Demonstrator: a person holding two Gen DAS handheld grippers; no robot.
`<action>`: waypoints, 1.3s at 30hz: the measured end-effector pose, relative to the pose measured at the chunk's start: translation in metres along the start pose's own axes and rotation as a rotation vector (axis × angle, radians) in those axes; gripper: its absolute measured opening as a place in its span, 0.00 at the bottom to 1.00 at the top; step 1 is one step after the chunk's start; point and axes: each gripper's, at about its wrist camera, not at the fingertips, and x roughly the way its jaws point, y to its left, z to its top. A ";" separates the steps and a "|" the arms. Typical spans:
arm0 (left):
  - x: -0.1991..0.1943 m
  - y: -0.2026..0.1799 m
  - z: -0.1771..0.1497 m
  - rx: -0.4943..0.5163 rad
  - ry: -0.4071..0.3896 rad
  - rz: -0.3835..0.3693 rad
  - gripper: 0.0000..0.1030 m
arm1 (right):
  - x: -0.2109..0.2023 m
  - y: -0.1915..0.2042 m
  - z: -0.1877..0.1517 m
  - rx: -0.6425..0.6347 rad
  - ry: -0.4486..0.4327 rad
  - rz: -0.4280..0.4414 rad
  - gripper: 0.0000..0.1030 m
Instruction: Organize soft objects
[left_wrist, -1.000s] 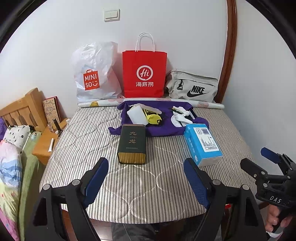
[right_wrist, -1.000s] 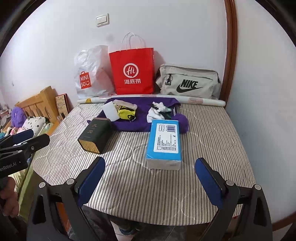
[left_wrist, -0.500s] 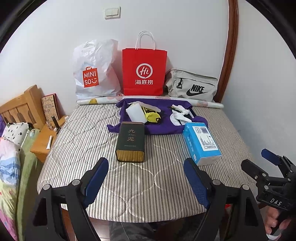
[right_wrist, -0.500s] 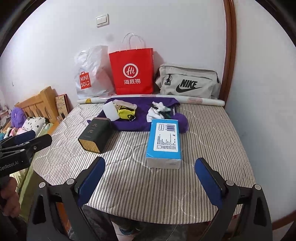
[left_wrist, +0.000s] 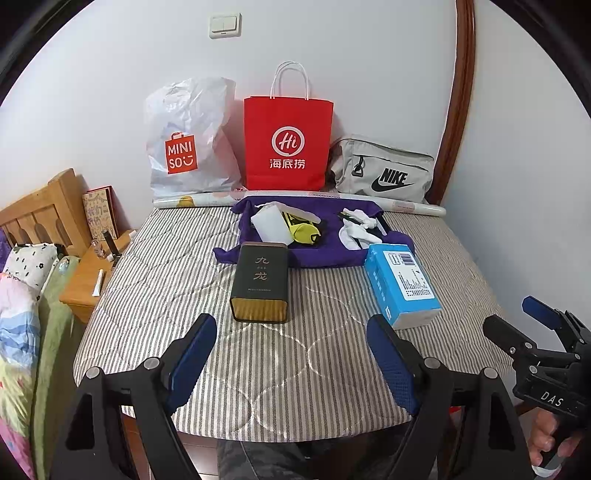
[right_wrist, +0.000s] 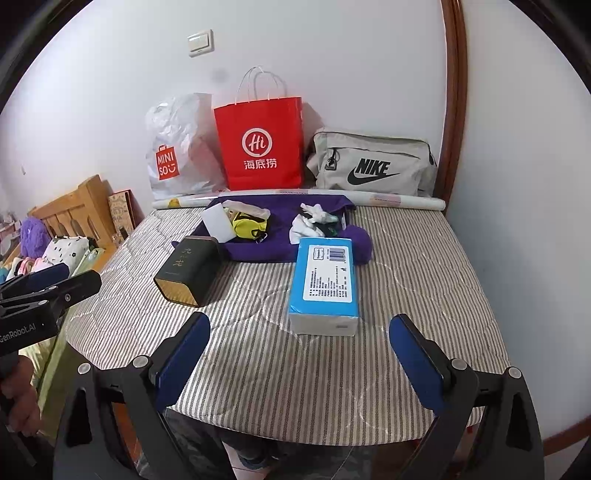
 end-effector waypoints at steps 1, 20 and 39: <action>0.000 0.000 0.000 0.001 0.000 -0.001 0.80 | 0.000 0.000 0.000 -0.001 -0.001 0.002 0.94; -0.003 0.000 -0.001 -0.002 -0.003 0.002 0.80 | -0.003 0.005 -0.001 -0.014 -0.002 0.008 0.94; -0.006 -0.002 -0.001 0.002 -0.006 0.002 0.80 | -0.005 0.005 -0.001 -0.020 -0.008 0.011 0.94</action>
